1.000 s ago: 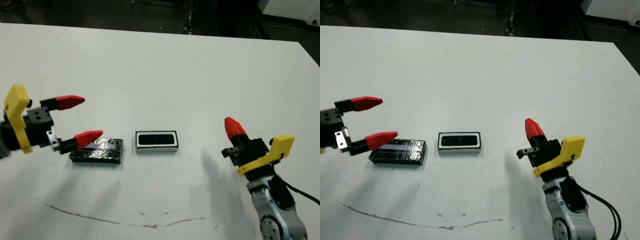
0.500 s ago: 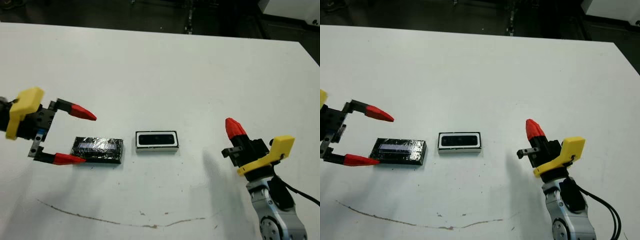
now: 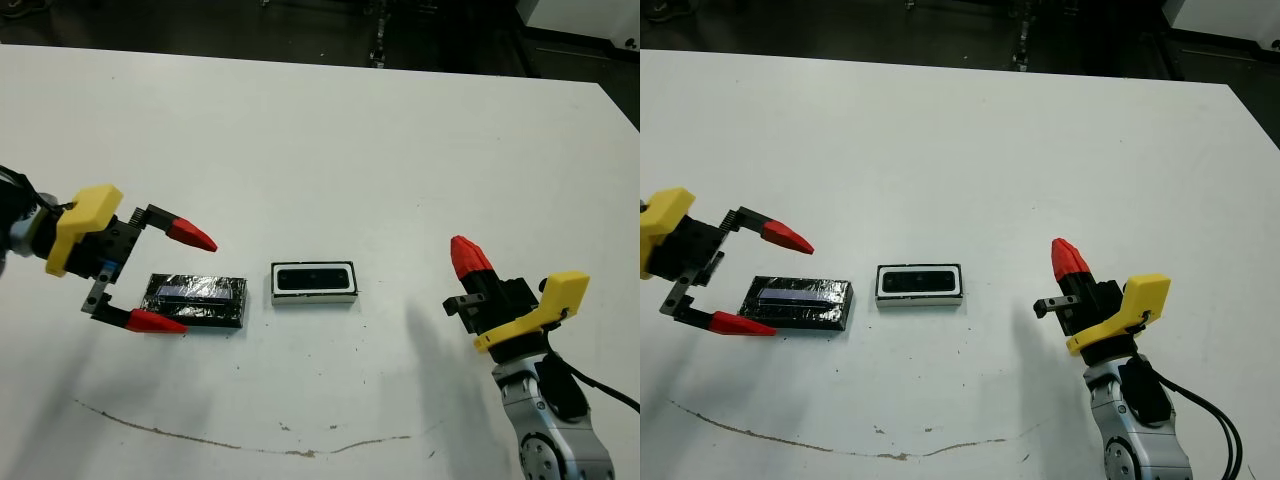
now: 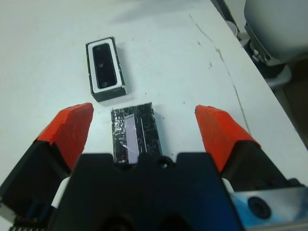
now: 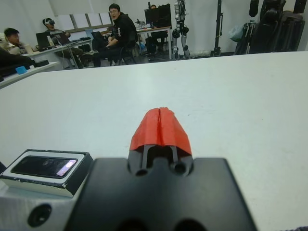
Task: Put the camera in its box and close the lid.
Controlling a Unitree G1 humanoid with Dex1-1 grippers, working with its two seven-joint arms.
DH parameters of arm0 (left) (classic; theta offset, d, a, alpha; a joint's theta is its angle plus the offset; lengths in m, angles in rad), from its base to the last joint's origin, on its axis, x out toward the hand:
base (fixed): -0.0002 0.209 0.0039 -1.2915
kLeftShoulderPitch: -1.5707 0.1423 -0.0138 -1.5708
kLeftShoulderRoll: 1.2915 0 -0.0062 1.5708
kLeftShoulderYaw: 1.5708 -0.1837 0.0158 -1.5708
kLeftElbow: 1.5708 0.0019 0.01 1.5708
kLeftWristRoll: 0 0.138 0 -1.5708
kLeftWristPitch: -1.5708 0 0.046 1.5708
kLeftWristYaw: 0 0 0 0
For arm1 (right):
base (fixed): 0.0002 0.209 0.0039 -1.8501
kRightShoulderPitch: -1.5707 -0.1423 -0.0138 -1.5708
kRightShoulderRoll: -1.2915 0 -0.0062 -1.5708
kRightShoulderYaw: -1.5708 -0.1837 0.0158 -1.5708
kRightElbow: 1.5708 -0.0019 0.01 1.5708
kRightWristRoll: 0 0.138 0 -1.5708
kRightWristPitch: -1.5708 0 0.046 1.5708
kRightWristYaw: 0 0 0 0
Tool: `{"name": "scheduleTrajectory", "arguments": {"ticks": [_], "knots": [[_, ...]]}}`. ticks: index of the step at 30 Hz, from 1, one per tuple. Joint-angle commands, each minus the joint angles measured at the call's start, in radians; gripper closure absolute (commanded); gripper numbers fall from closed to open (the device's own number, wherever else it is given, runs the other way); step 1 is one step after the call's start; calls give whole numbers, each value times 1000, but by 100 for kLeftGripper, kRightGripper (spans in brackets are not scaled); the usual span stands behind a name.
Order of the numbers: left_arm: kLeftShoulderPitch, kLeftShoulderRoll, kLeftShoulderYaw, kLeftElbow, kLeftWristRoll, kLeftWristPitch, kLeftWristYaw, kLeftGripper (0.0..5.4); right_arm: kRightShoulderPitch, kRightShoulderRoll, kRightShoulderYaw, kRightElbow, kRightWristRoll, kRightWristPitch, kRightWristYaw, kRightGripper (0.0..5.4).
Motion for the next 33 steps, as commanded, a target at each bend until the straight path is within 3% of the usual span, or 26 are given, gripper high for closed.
{"name": "scheduleTrajectory", "arguments": {"ticks": [1,8,9,12,33], "knots": [[35,-35,9,29,6,12,-2,0,10,-10,-9,9,6,8,1,538],[51,-69,-21,78,-27,-28,-2,0,12,-11,-5,12,-3,5,-2,538],[54,-75,-24,85,-24,-82,-2,0,14,-11,-4,10,-5,6,-4,538],[59,-77,-34,90,-13,-99,-2,0,14,-10,-4,10,-3,8,-4,538],[98,-137,15,153,78,-11,3,0,18,-13,-6,11,10,13,13,538]]}}
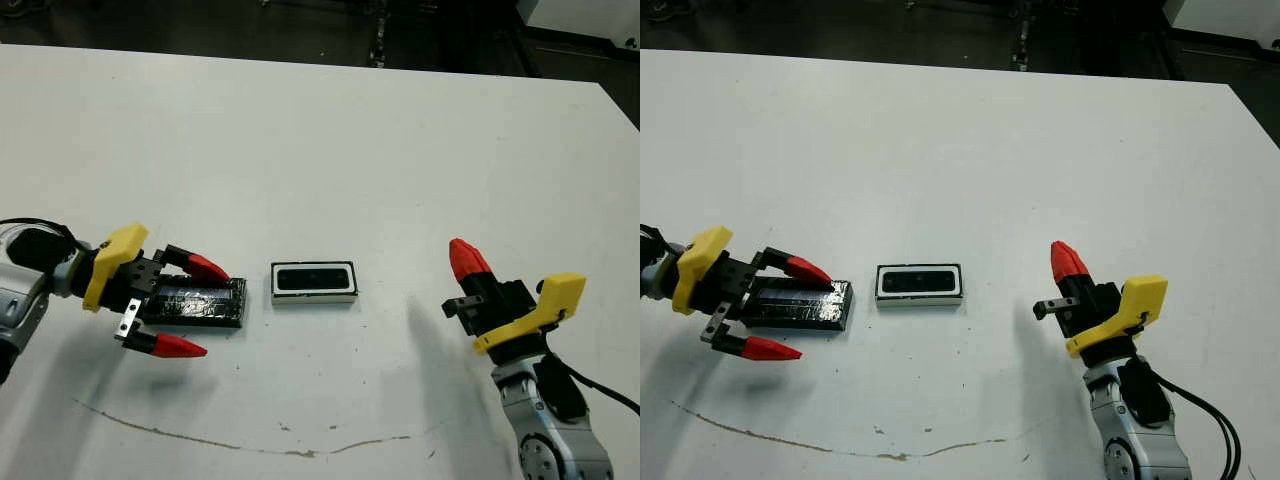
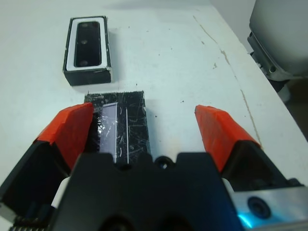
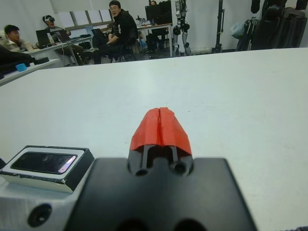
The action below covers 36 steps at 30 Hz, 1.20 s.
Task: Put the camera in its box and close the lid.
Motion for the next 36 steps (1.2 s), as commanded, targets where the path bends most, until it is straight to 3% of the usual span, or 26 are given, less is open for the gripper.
{"name": "scheduleTrajectory", "arguments": {"ticks": [1,7,13,16,19,23,28,36], "knots": [[22,-17,19,20,30,-10,7,0,14,-12,-6,1,11,11,5,538],[29,-24,41,13,61,5,29,0,17,-15,-5,2,8,9,9,538],[29,-28,60,-14,44,37,11,0,17,-13,-4,2,10,16,5,538],[36,-31,71,-41,10,0,-1,0,16,-15,-3,3,12,22,5,538],[40,-20,57,-66,-69,-29,-2,0,15,-15,-2,5,13,23,5,538],[45,7,81,-133,-82,17,-2,0,17,-18,0,1,0,28,-4,538],[33,3,67,-82,-110,-54,-2,0,16,-18,-3,2,8,34,1,538],[17,-5,66,-27,-60,-74,-2,0,17,-19,-5,0,13,39,0,538]]}}
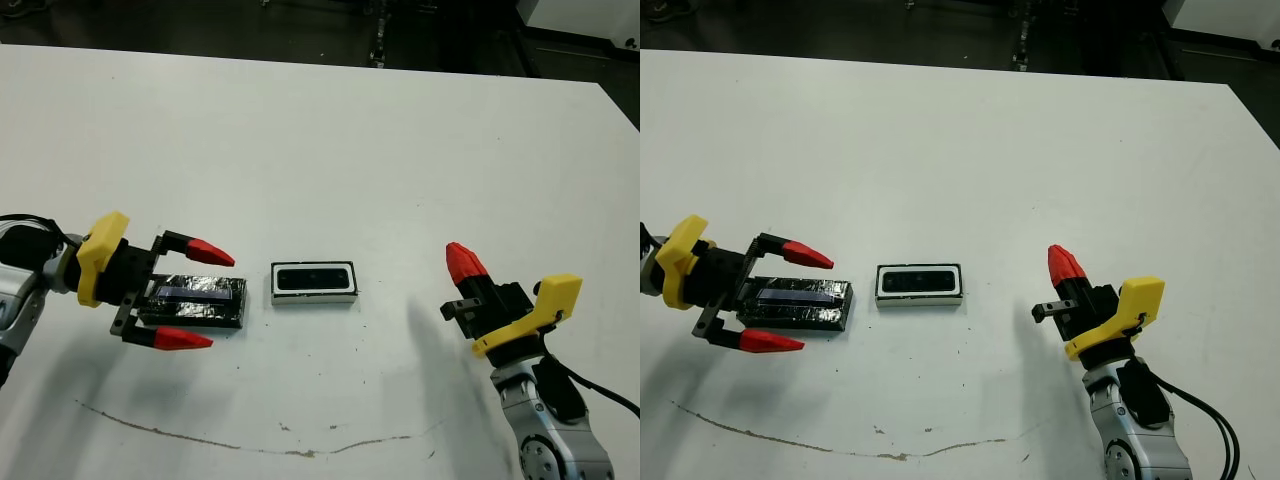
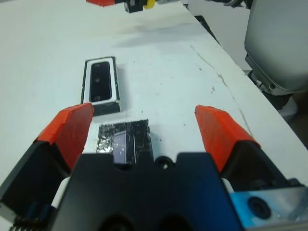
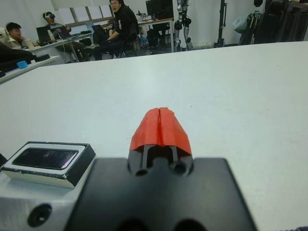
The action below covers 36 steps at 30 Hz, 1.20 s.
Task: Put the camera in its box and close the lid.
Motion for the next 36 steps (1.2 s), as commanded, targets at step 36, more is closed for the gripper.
{"name": "scheduleTrajectory", "arguments": {"ticks": [36], "knots": [[-24,-4,-8,-6,244,146,95,0,14,-17,-9,-2,21,12,18,538]]}}
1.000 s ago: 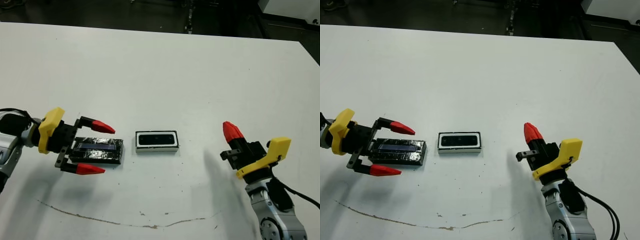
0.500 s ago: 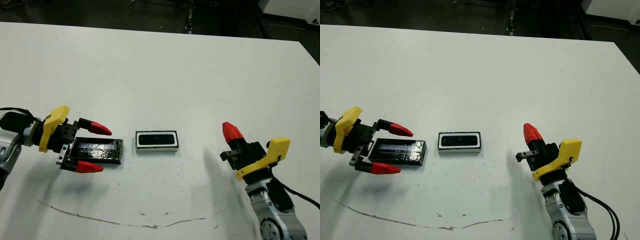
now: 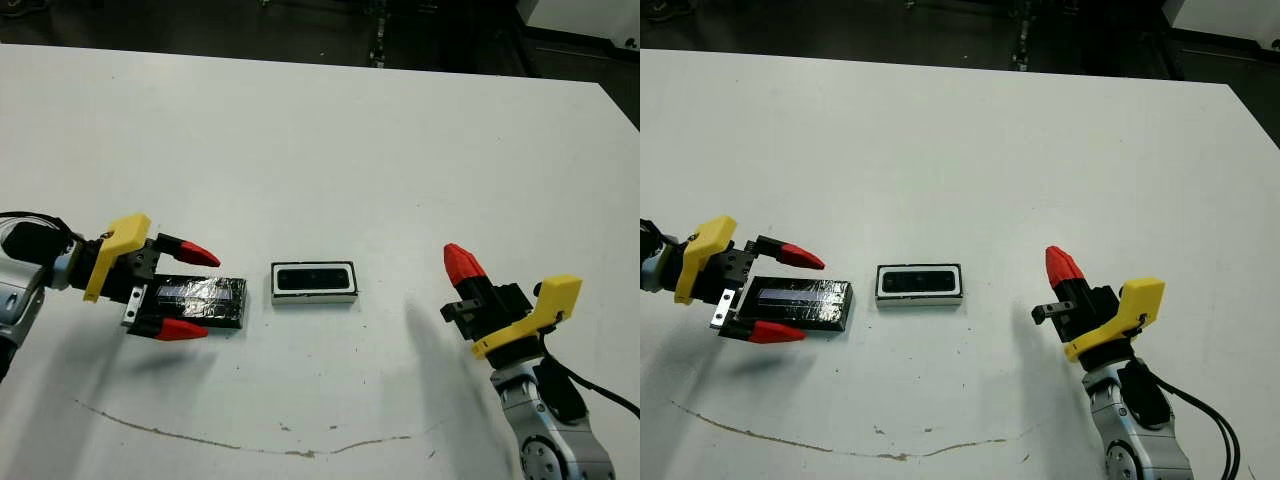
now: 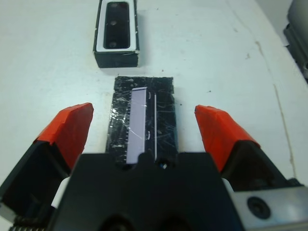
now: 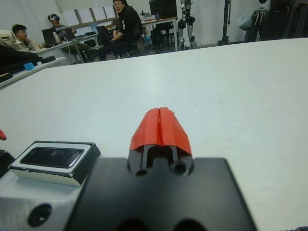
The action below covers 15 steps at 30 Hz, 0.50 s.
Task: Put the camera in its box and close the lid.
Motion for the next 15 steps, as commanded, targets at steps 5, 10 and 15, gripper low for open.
{"name": "scheduleTrajectory", "arguments": {"ticks": [5,10,15], "knots": [[2,-13,-16,10,33,31,8,0,12,-17,-8,1,8,3,10,538],[-2,-21,-18,18,27,85,5,0,13,-18,-8,-4,4,13,2,538],[4,-14,-16,4,39,119,10,0,14,-20,-6,-7,-4,17,-6,538]]}}
